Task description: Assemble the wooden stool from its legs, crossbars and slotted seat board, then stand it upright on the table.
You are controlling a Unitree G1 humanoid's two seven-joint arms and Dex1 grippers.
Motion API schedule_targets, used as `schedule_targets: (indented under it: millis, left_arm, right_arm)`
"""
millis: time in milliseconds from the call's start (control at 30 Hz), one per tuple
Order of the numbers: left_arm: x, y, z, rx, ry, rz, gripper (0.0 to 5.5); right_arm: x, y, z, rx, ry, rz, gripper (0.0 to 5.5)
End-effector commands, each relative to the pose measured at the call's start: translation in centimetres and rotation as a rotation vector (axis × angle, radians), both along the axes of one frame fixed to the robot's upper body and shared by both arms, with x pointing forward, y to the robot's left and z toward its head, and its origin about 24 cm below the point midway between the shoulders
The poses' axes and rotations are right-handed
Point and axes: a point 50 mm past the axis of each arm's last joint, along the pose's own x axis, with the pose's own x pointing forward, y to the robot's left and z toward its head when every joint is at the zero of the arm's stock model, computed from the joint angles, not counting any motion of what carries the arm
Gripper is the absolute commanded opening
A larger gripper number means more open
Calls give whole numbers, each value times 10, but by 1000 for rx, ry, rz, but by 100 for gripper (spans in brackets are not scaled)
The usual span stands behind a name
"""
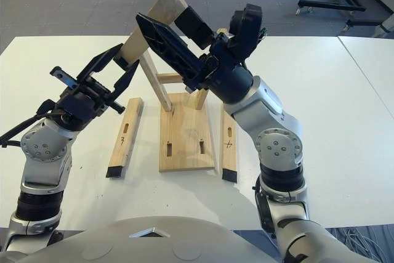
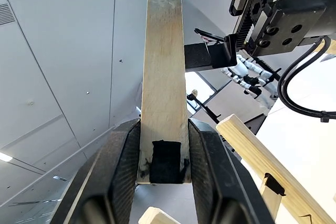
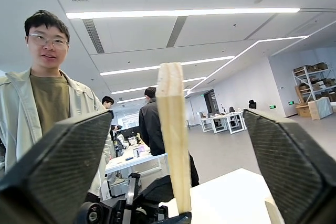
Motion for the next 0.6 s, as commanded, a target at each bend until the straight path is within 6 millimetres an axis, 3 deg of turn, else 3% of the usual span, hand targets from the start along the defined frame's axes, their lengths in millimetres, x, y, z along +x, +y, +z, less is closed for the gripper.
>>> schedule_targets:
  millis: [33, 600]
  left_arm:
    - [4, -1, -2, 12, 22, -4, 128]
    - [4, 0, -9, 44, 47, -25, 128]
  right_arm:
    - [0, 5, 3, -7, -18, 26, 376]
    - [-1, 7, 3, 37, -19, 13, 65]
